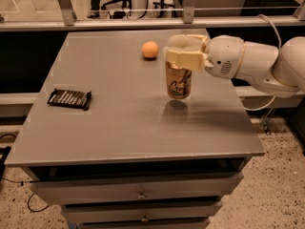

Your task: Place orange can upright

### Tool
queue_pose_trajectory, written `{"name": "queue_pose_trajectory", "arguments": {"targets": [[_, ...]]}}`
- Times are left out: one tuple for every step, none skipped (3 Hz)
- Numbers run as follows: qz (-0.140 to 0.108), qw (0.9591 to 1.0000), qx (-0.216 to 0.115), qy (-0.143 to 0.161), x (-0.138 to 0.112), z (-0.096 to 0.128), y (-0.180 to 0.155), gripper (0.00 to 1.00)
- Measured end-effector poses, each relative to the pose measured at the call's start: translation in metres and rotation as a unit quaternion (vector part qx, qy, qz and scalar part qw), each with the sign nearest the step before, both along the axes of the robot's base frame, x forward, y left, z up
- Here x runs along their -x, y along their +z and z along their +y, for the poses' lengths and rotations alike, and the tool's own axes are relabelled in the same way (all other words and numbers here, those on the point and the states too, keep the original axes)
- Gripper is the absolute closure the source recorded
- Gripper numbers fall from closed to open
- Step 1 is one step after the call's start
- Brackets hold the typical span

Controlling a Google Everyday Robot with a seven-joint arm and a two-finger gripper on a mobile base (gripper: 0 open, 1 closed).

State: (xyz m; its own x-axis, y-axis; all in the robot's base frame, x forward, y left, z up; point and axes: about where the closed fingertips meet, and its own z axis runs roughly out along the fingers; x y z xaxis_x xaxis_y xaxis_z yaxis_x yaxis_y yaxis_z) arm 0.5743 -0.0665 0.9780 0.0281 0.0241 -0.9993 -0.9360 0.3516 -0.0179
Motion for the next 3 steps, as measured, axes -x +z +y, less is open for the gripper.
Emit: {"name": "queue_pose_trajectory", "arguments": {"targets": [[0.008,0.9999,-0.009,0.005,0.0008,-0.0025,-0.0093,0.75],[0.011,0.9998,-0.017,0.007,0.0021,-0.0071,-0.0145,0.53],[0.014,0.9996,-0.022,0.008,0.0027,-0.0104,-0.0188,0.22]]}}
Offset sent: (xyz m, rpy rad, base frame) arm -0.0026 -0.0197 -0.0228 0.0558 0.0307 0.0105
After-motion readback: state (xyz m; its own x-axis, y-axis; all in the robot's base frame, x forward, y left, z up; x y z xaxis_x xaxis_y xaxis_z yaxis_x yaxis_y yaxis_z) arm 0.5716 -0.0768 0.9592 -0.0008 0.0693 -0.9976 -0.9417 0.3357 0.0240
